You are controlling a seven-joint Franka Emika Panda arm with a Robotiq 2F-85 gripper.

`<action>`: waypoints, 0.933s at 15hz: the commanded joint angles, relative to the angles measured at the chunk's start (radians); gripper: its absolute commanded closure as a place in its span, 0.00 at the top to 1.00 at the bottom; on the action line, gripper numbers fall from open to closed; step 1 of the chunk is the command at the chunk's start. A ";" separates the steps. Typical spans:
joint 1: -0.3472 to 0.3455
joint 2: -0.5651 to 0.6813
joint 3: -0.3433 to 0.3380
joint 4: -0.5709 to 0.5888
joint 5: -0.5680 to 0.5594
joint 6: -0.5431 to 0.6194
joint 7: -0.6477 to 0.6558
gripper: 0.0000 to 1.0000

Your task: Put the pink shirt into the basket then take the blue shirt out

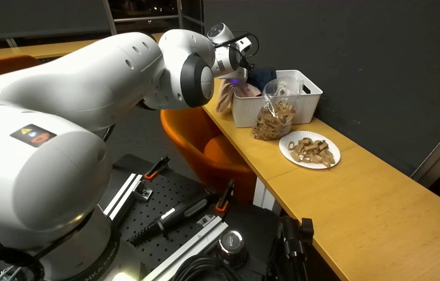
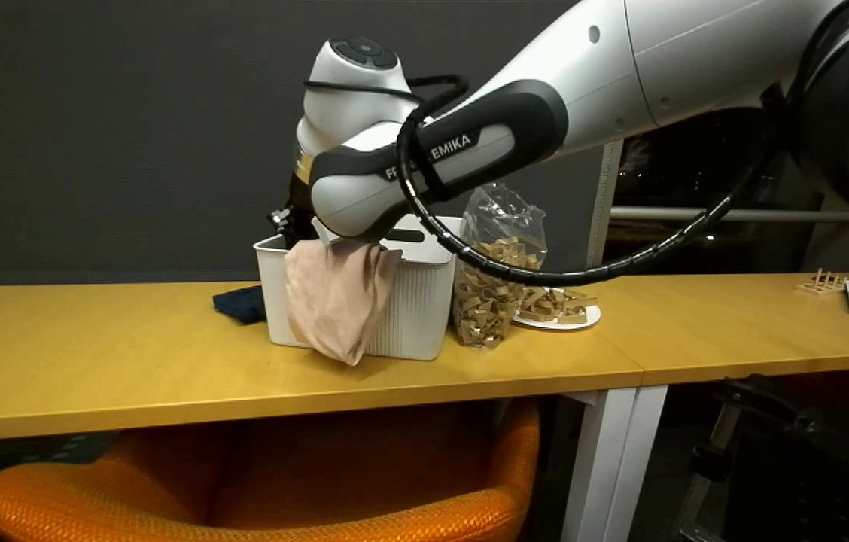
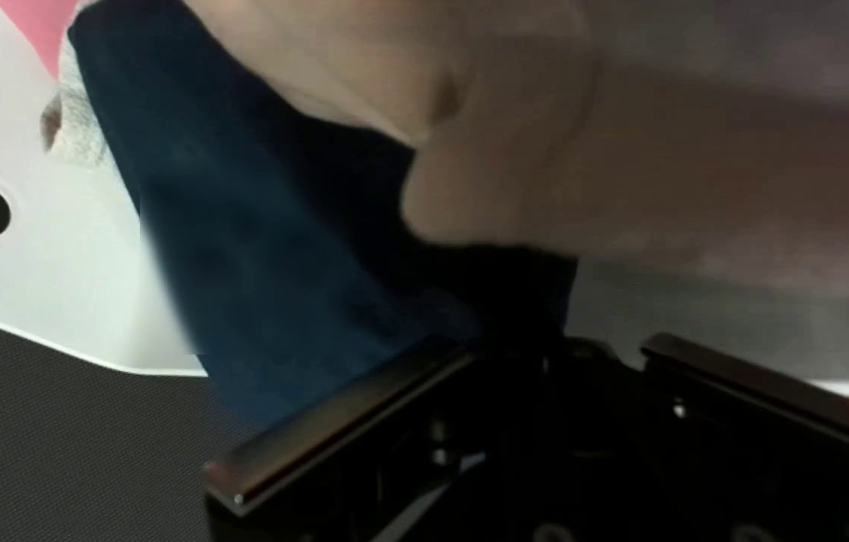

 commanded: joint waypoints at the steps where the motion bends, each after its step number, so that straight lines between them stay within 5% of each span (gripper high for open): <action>1: 0.000 -0.047 0.007 0.000 0.014 -0.058 0.013 0.01; 6: 0.015 -0.139 0.019 0.003 0.018 -0.221 0.028 0.01; 14: 0.092 -0.362 0.089 0.017 0.041 -0.678 0.026 0.01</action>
